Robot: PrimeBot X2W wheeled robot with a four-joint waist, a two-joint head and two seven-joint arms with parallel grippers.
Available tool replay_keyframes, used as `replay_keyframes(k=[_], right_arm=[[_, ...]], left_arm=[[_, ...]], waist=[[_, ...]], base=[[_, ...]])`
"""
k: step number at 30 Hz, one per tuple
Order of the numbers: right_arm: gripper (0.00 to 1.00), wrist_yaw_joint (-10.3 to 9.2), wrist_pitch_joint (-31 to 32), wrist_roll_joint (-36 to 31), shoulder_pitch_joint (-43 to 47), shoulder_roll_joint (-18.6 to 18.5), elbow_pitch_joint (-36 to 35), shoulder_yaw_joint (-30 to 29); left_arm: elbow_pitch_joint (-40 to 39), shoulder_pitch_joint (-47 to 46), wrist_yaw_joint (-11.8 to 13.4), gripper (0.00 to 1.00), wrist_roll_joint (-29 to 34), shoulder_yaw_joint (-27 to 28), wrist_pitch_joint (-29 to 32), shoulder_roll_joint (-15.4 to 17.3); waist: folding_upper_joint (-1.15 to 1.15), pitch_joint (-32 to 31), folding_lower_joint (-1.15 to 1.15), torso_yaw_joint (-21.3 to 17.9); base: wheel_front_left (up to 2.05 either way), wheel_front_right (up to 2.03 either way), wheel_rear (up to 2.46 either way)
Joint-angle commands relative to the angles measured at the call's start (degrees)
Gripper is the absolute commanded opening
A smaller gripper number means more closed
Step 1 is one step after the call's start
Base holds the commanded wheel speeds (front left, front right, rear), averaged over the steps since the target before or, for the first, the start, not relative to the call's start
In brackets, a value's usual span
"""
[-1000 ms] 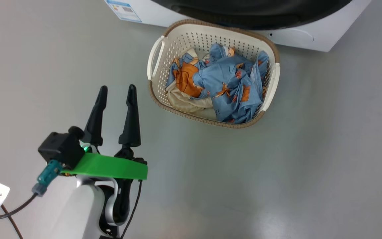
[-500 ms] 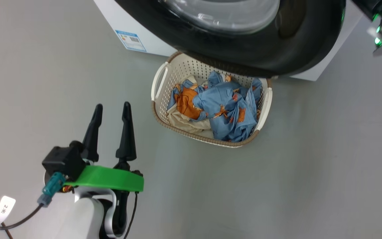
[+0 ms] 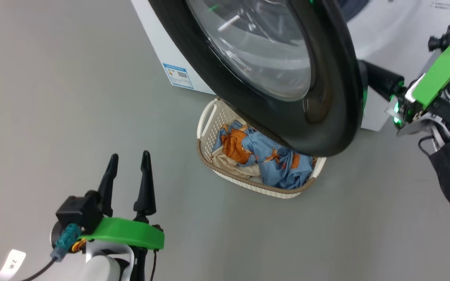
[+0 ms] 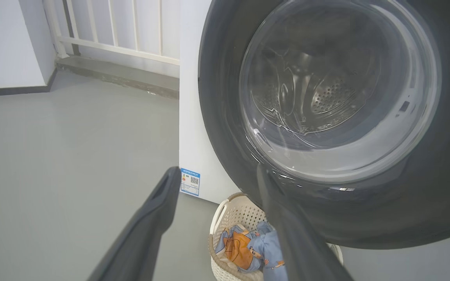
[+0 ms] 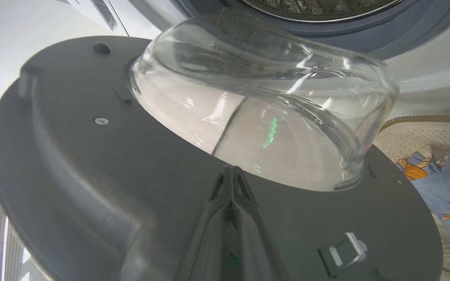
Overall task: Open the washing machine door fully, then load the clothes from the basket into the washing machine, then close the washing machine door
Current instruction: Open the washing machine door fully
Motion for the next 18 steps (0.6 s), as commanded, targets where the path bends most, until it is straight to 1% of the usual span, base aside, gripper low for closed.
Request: replay_keyframes(k=[1,9,18], right_arm=[[0.00,0.10,0.5,0.4,1.3,0.9,-2.0,0.3],[0.00,0.10,1.8,1.3,7.4,1.7,-5.6,-0.6],[0.00,0.10,3.1,2.3,14.6,3.3,-12.2,-1.8]], left_arm=[[-1.0,0.2,-0.1,1.00,0.5,2.2,-0.4,1.1],[0.5,1.8,-0.7,1.00,1.1,3.1,-0.4,1.1],[1.5,3.3,-1.3,1.00,2.0,3.6,-0.4,1.1]], waist=[[0.00,-1.6,0.00,1.6],[0.00,-4.8,0.00,4.6],[0.00,-7.4,0.00,8.5]], base=[[0.00,0.00,0.00],[0.00,0.00,0.00],[0.00,0.00,0.00]])
